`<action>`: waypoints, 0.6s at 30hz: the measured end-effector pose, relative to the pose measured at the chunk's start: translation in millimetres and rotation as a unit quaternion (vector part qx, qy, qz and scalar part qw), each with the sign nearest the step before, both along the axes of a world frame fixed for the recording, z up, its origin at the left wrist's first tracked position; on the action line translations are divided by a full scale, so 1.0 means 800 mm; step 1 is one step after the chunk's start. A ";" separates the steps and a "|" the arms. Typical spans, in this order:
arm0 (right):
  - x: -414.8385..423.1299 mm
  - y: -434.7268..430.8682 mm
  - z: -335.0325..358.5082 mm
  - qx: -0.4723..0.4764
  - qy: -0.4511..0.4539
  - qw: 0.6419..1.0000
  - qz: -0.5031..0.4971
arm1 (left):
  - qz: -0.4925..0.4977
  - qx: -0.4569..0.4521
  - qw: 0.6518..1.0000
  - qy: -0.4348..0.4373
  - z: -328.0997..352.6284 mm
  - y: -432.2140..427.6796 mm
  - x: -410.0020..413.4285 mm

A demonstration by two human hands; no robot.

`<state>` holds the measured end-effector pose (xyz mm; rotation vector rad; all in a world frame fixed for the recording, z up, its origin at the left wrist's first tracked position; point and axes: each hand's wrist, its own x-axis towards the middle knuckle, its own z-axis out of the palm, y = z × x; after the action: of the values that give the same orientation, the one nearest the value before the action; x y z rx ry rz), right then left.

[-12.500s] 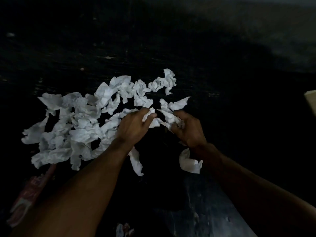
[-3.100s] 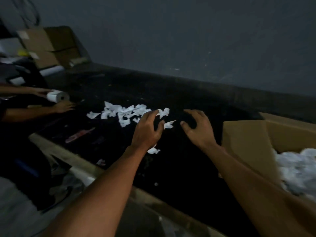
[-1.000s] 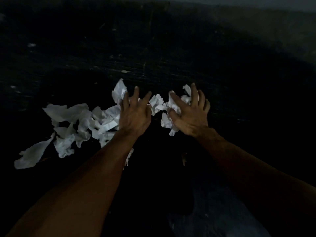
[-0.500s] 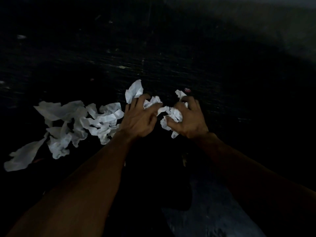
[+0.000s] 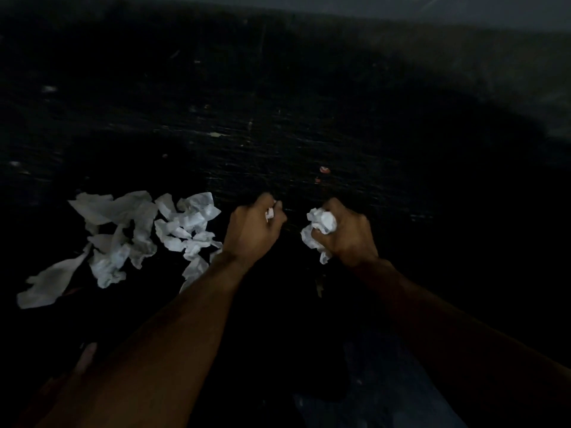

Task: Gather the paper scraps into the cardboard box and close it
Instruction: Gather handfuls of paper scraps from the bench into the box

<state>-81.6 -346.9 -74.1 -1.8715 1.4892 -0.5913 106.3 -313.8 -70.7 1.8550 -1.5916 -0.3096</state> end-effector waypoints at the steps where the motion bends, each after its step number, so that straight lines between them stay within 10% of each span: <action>1: -0.004 0.003 0.003 0.009 -0.020 1.000 -0.019 | 0.008 -0.005 1.000 0.013 0.007 0.003 -0.002; 8: -0.034 0.017 0.051 0.002 -0.179 0.982 -0.058 | -0.012 -0.009 0.999 0.043 0.063 0.018 0.012; 18: -0.079 0.038 0.175 -0.031 -0.161 0.986 0.006 | -0.059 -0.109 0.992 0.000 0.174 0.080 -0.025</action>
<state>-144.5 -316.4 66.0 -1.7304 1.2586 -0.8961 86.6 -249.9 68.8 1.5999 -1.6684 -0.1803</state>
